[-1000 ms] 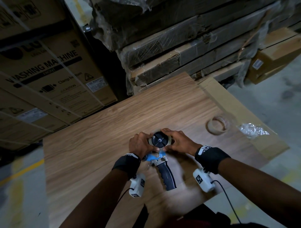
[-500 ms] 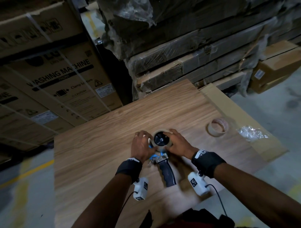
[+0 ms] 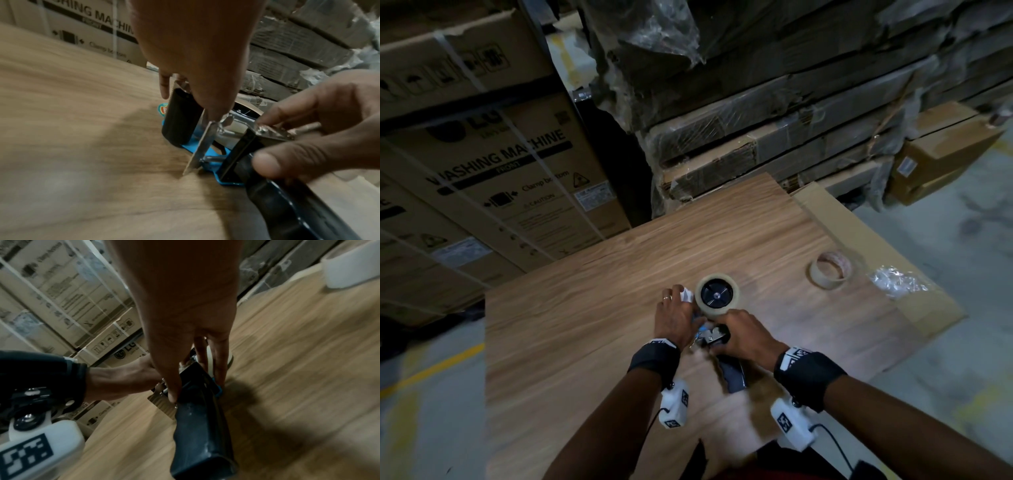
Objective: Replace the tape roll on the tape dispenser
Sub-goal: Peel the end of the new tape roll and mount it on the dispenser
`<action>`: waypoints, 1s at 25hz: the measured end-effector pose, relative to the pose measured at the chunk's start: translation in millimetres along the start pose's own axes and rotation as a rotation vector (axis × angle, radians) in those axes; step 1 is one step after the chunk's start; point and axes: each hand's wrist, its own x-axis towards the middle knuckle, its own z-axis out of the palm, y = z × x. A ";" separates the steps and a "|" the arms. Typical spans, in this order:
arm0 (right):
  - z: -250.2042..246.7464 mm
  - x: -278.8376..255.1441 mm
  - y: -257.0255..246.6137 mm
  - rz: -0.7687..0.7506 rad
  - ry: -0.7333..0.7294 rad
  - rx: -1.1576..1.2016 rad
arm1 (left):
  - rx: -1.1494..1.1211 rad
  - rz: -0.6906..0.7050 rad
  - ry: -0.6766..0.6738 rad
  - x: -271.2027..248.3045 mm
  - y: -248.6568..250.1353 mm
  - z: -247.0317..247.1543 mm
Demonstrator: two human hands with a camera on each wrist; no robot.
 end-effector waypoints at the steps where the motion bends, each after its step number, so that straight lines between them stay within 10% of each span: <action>1: 2.5 -0.1 0.6 0.023 0.022 0.018 | -0.002 0.000 0.000 0.5 0.0 1.9; 13: 21.7 11.9 5.8 0.234 0.126 0.150 | -0.155 0.053 0.067 -2.4 -6.9 11.3; 25: 15.1 -4.4 -3.0 0.086 0.225 0.163 | -0.126 0.137 0.149 -25.7 -18.3 11.0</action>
